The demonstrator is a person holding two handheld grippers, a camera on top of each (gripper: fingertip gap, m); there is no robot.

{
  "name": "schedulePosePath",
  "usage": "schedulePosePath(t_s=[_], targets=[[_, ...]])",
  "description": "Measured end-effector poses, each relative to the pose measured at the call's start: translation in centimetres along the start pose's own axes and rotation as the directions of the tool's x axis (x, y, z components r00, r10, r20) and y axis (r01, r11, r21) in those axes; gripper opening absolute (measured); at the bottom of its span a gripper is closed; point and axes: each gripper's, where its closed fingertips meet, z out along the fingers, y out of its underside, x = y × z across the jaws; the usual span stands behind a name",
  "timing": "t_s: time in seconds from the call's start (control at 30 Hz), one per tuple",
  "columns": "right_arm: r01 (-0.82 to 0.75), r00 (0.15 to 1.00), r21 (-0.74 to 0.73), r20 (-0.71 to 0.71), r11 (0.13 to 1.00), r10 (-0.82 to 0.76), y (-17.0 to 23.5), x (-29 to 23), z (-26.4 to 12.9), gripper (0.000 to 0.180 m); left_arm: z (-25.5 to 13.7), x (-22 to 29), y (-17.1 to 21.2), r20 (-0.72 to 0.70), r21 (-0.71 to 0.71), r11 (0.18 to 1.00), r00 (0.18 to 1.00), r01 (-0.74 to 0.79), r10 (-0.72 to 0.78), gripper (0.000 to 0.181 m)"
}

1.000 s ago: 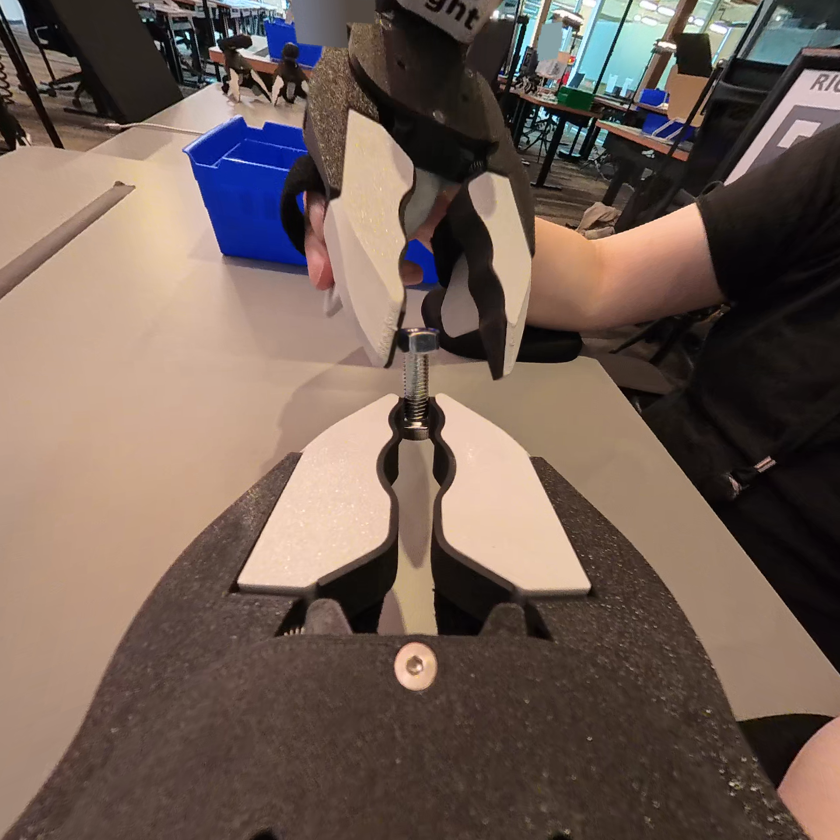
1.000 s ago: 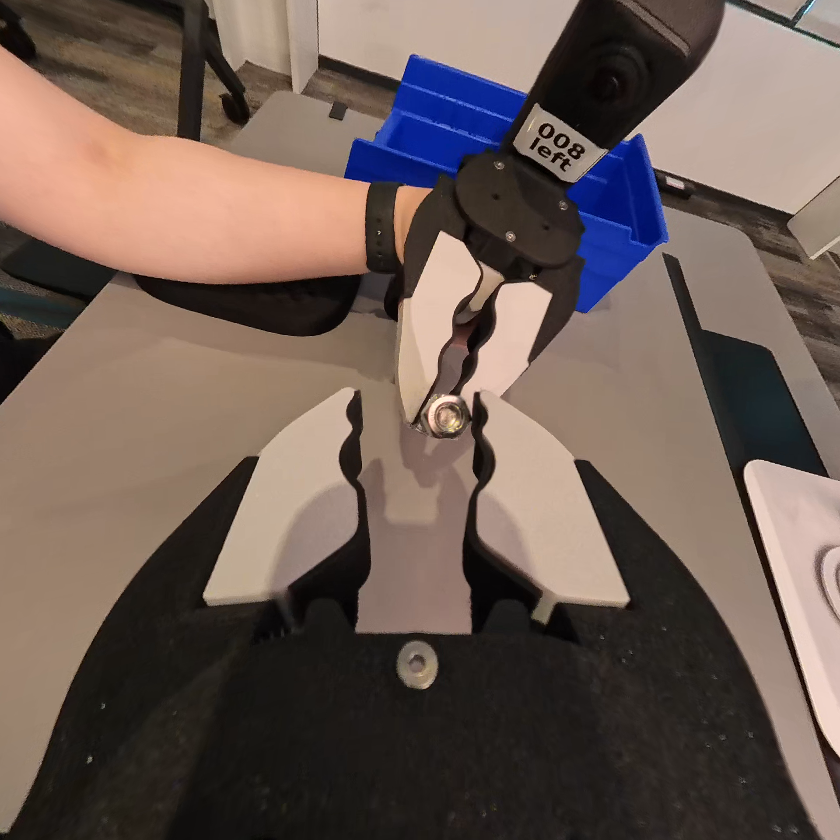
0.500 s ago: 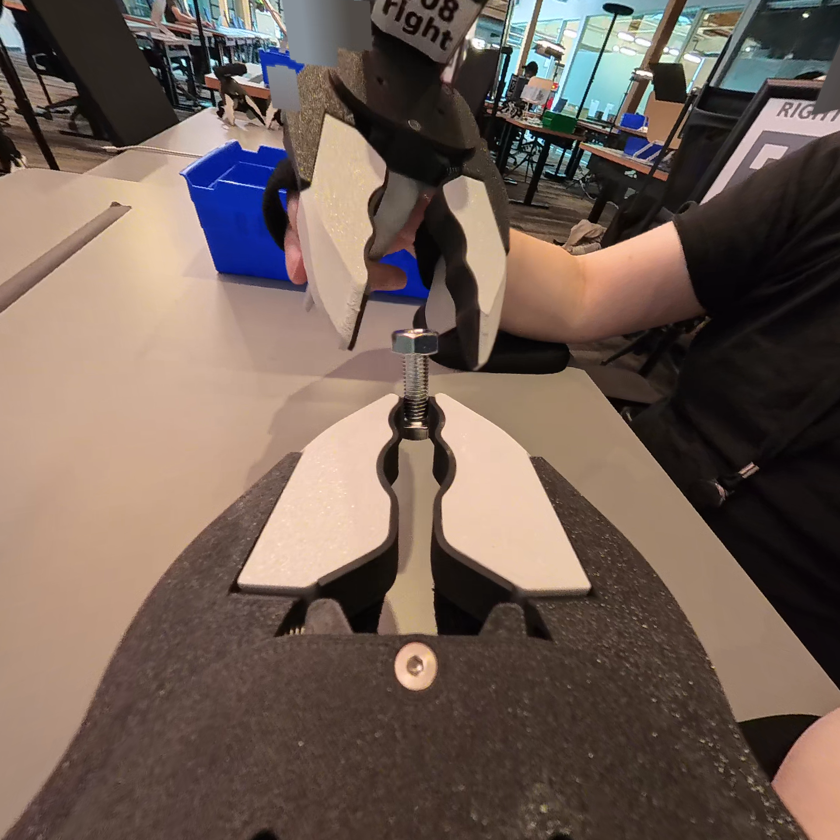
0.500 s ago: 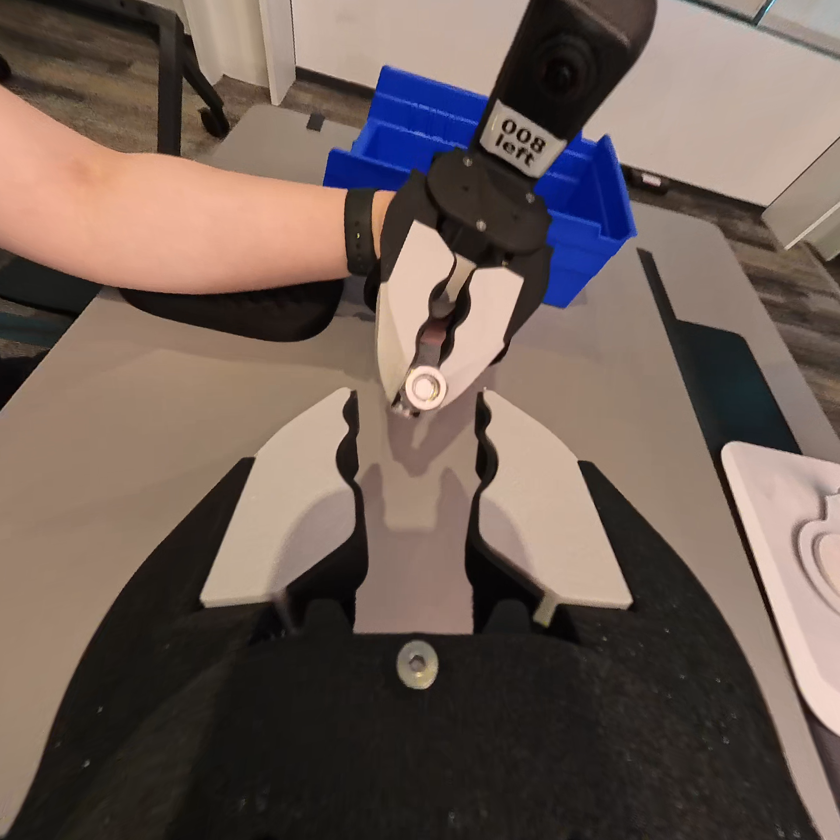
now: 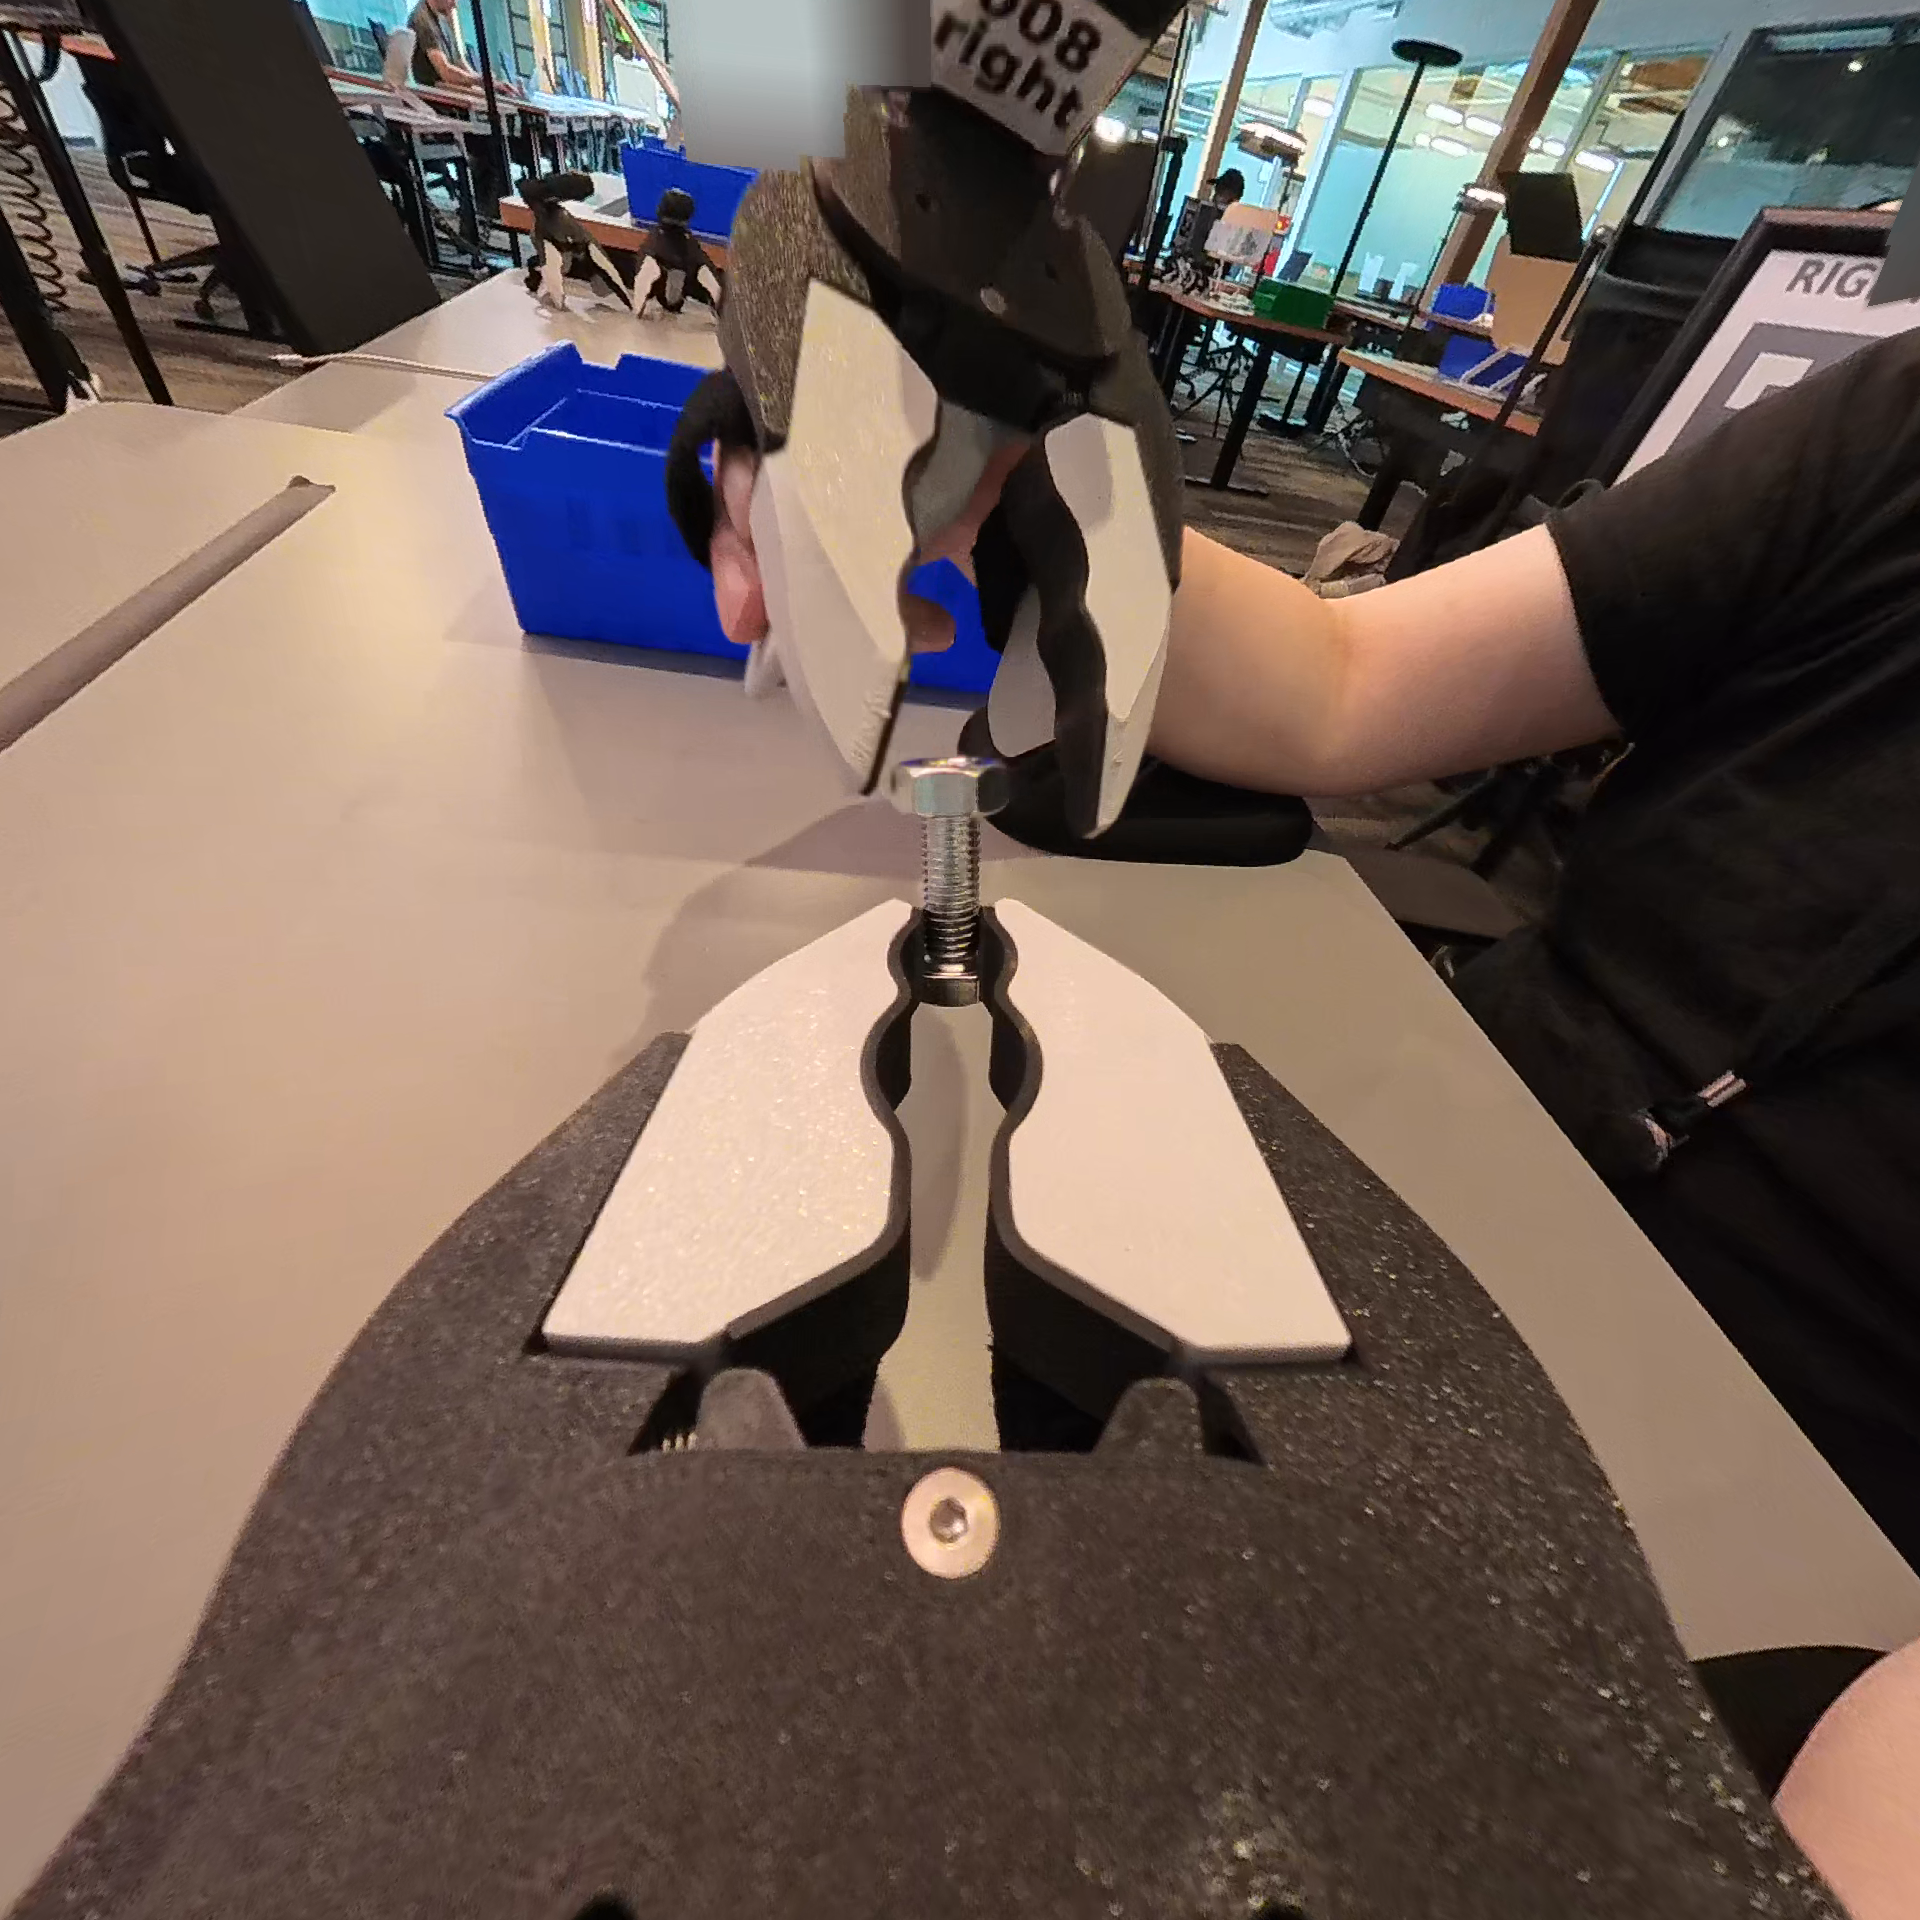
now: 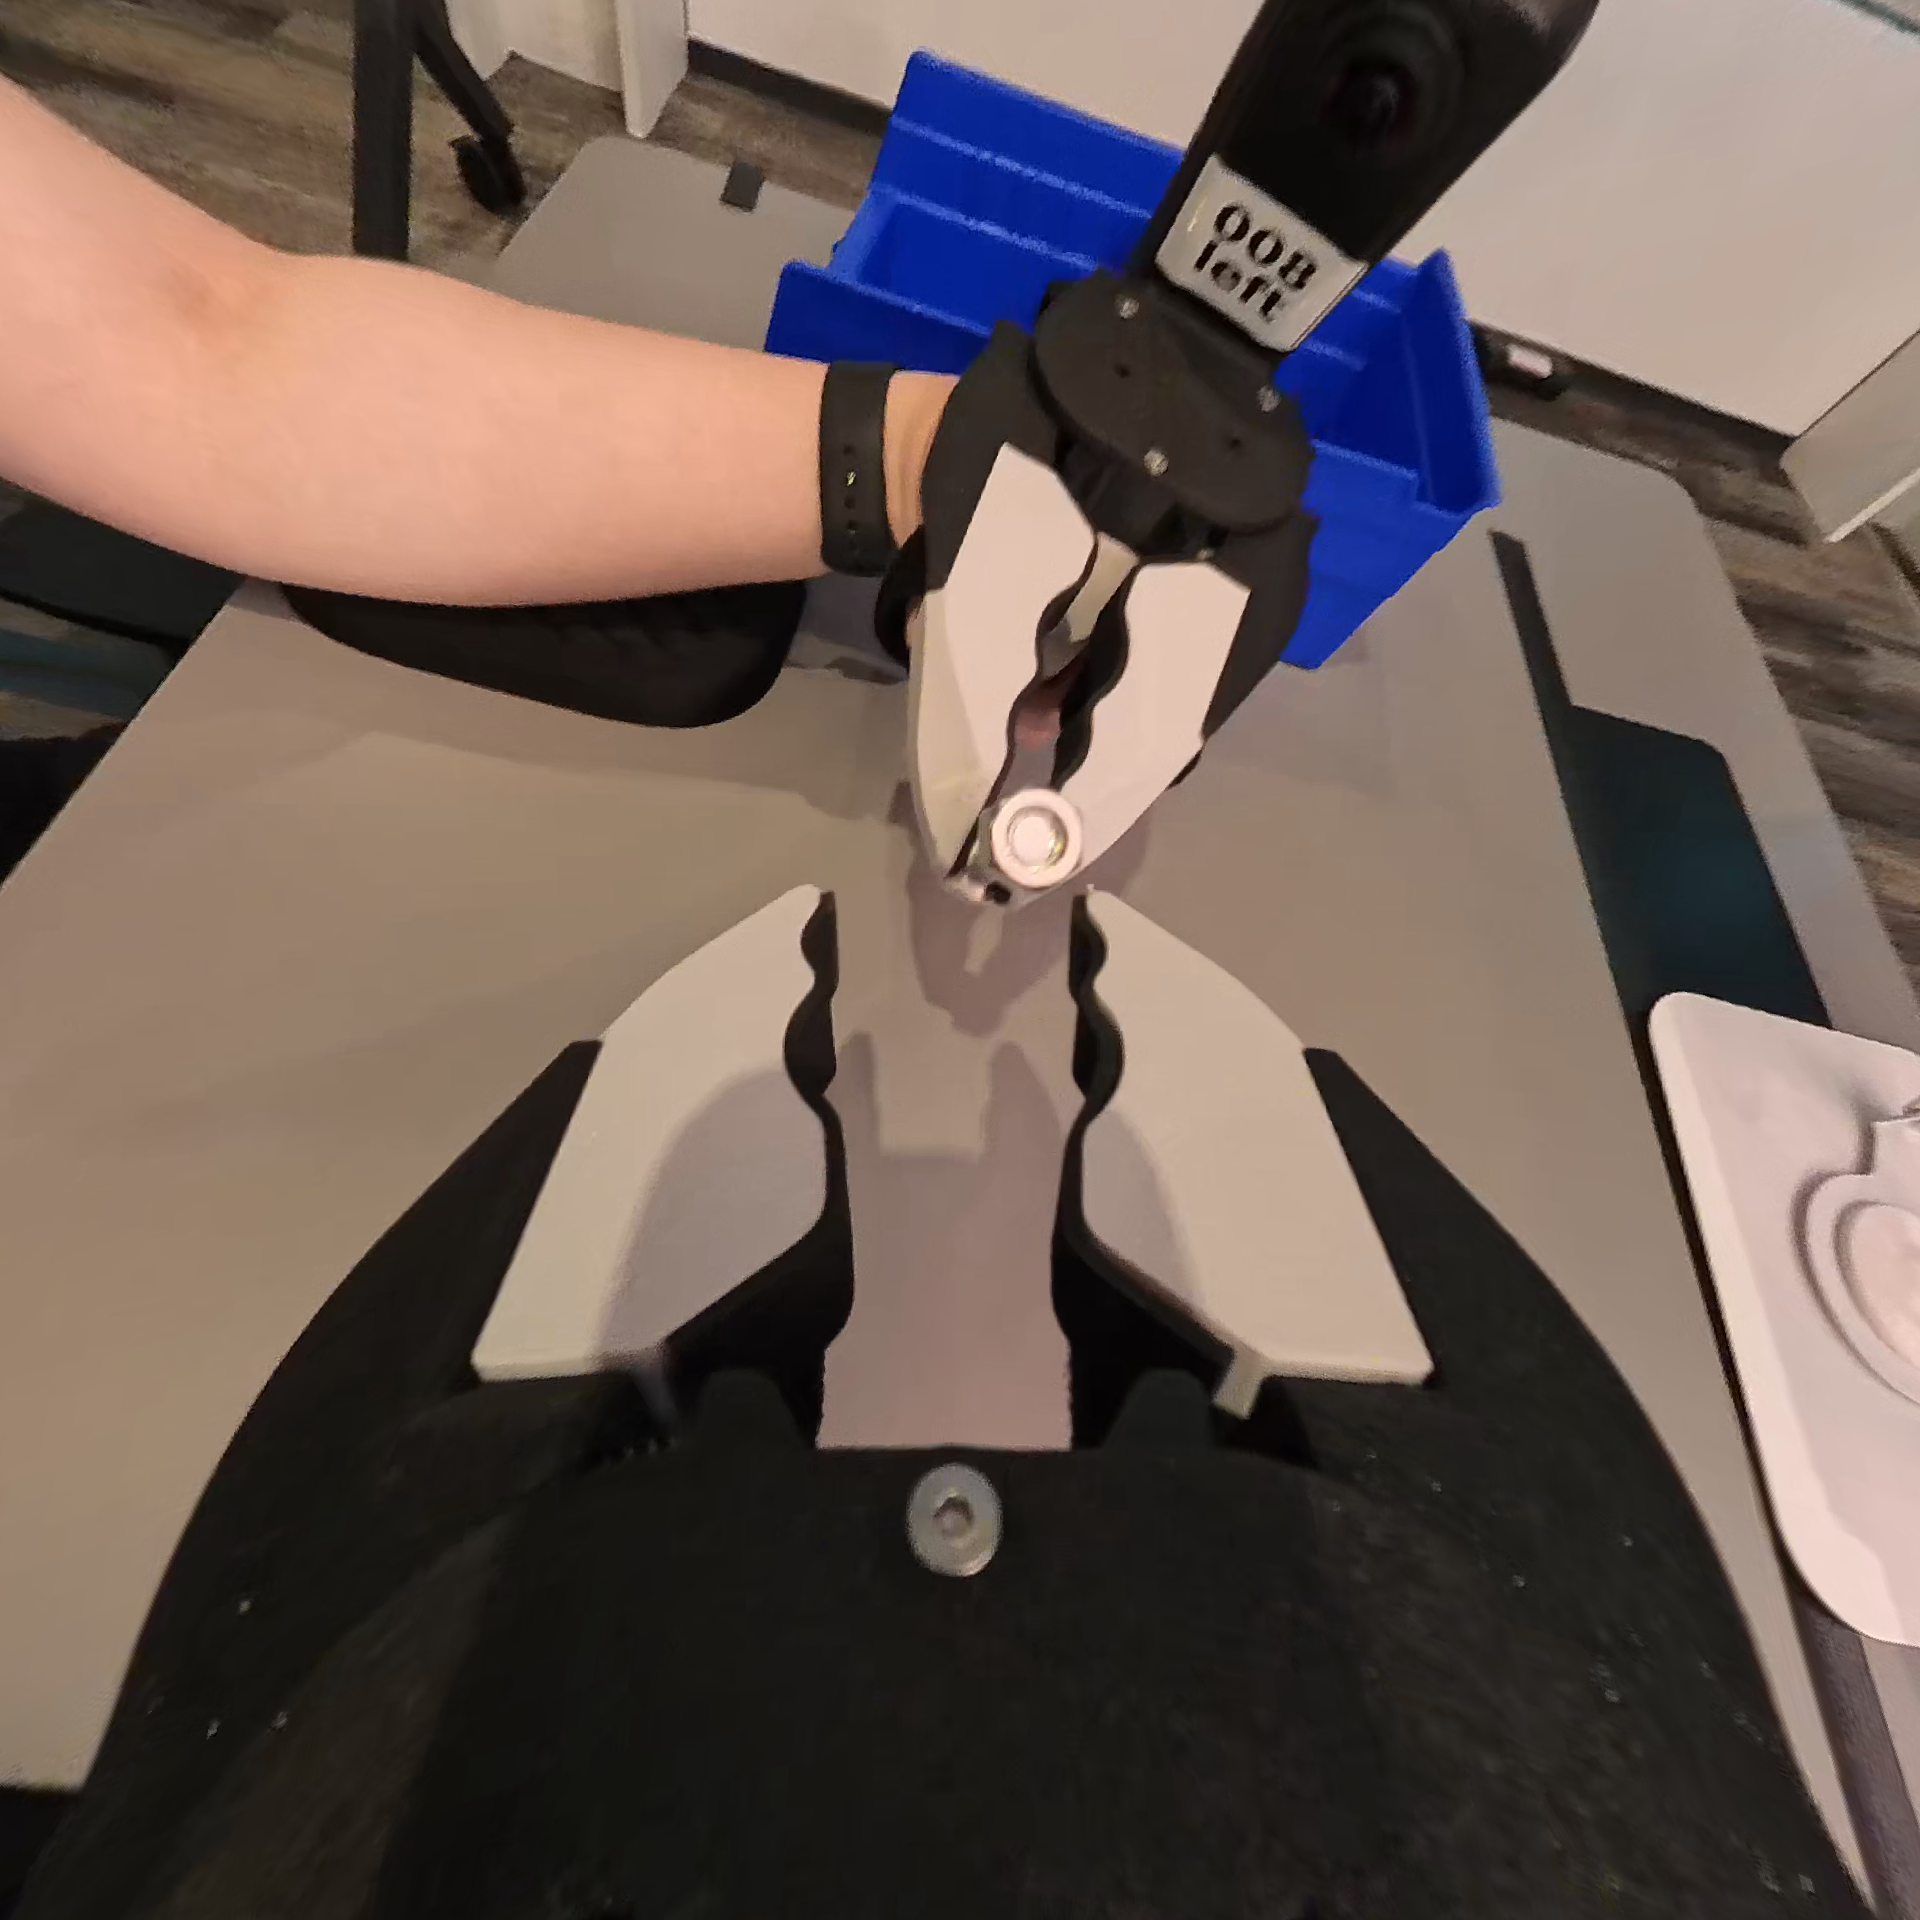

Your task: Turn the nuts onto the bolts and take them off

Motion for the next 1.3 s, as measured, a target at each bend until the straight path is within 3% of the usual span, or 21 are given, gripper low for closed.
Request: schedulePosePath(t_s=[0.33,0.47,0.67,0.87,0.97,1.3], targets=[[0.056,0.998,-0.064,-0.028,0.996,-0.058,0.3,-0.1,1.4,0.05,0.1,-0.1,0.1,0.013,-0.013,1.0,1.0,-0.011,0.011,0.009],[0.021,1.0,-0.075,0.016,0.997,-0.02,0.8,-0.6,0.4,0.035,-0.3,-0.4,-0.2,0.026,0.012,1.0,1.0,-0.003,0.003,0.009],[0.048,0.996,-0.026,-0.07,0.999,-0.05,-0.6,0.5,0.9,0.051,0.5,-0.1,0.3,0.002,-0.023,1.0,1.0,-0.005,0.005,0.009],[0.069,0.996,-0.096,-0.054,0.993,-0.074,0.4,0.0,1.4,0.052,-0.1,-0.4,0.2,0.029,-0.012,1.0,1.0,-0.012,0.012,0.009],[0.032,0.999,-0.103,-0.005,0.994,-0.033,0.9,-0.5,0.6,0.039,-0.4,-0.6,-0.2,0.04,0.011,1.0,0.999,-0.002,0.001,0.009],[0.084,0.994,-0.064,-0.068,0.994,-0.089,-0.3,0.1,1.8,0.051,0.2,-0.5,0.3,0.029,-0.023,1.0,1.0,-0.006,0.007,0.009]])
